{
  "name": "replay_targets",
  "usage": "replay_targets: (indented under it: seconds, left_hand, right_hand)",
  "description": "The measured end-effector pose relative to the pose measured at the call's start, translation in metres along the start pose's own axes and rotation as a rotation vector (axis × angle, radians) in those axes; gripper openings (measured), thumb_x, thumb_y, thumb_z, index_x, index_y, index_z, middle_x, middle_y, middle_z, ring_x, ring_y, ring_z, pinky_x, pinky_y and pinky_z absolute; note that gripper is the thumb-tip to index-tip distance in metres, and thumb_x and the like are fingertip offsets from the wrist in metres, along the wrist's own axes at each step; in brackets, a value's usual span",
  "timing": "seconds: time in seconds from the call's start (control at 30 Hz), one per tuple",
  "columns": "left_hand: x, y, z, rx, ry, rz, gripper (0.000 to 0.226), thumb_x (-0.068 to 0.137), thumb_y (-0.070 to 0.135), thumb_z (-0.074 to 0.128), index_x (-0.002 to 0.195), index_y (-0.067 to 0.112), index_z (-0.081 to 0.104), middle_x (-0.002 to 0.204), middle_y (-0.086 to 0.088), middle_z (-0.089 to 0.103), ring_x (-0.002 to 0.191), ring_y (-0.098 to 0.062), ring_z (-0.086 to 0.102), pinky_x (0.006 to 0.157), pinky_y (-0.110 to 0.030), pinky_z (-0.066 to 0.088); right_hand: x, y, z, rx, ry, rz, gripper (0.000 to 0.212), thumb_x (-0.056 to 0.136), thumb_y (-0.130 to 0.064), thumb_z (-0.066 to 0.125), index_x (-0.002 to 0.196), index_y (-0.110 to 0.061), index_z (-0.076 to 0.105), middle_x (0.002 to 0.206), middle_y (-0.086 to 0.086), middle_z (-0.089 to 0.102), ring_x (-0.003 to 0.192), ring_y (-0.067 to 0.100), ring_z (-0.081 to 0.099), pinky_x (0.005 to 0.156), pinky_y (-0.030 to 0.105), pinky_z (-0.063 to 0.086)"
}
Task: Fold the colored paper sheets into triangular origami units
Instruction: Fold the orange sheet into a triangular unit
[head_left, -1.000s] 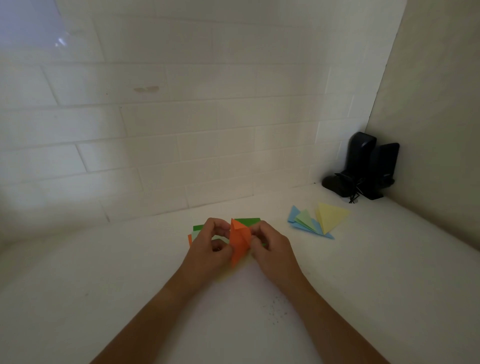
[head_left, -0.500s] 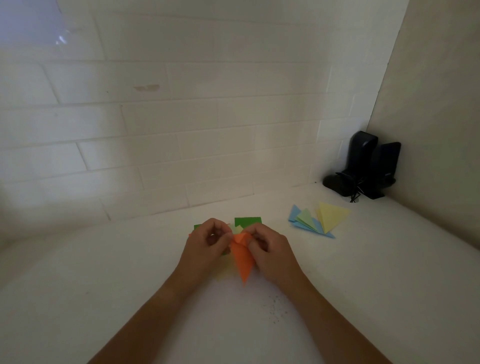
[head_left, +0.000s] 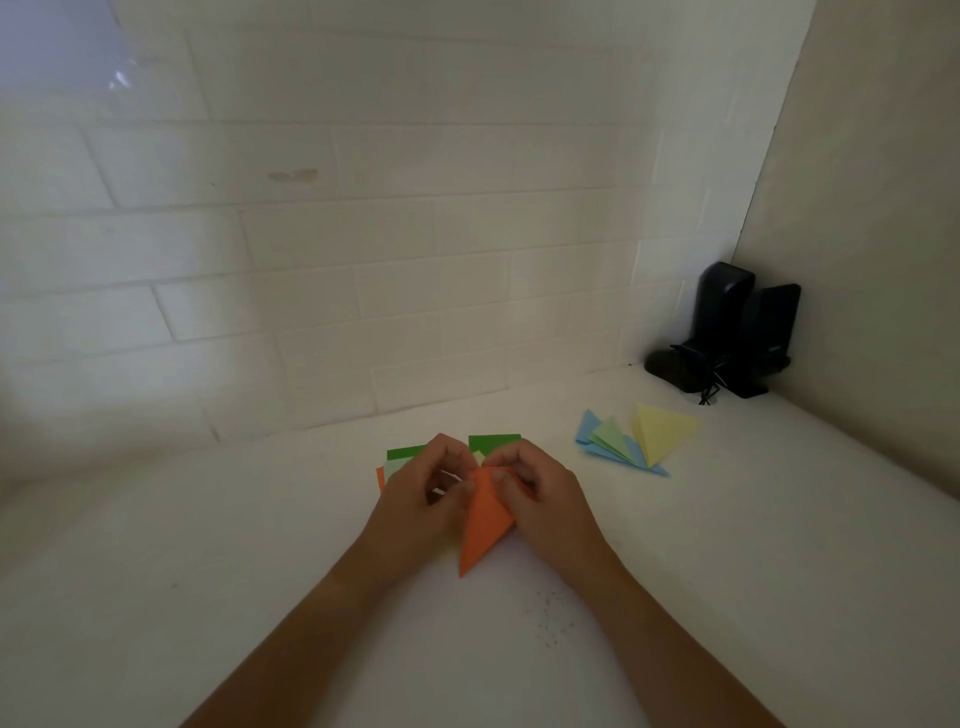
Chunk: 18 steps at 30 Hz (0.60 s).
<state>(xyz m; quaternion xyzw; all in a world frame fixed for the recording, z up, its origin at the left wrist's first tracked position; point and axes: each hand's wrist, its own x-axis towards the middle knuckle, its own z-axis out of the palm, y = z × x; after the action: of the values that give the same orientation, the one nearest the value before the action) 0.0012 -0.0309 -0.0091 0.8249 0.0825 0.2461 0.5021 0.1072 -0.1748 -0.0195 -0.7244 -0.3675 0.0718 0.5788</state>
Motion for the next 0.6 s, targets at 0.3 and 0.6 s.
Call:
replay_targets:
  seconds: [0.3,0.6]
  left_hand:
    - [-0.0008,-0.0021,0.0027,0.151,0.015,0.062,0.042,0.092,-0.008,0.051,0.091,0.03,0.07,0.094,0.014,0.068,0.086,-0.006,0.062,0.07,-0.012,0.044]
    - [-0.0018,0.0001,0.0008,-0.003,-0.015,-0.051,0.015,0.091,0.022,0.05,0.082,0.013,0.058,0.076,0.0,0.06,0.07,-0.009,0.053,0.07,-0.028,0.043]
  right_hand:
    - [-0.0005,-0.001,-0.0005,0.006,0.0,0.015,0.022,0.099,-0.004,0.056,0.1,-0.023,0.067,0.058,0.003,0.06,0.056,0.009,0.048,0.055,0.018,0.038]
    - [-0.0026,-0.0051,-0.0004,-0.01,-0.031,-0.006,0.016,0.097,-0.005,0.059,0.1,-0.018,0.068,0.076,-0.007,0.073,0.071,0.0,0.064,0.063,0.01,0.045]
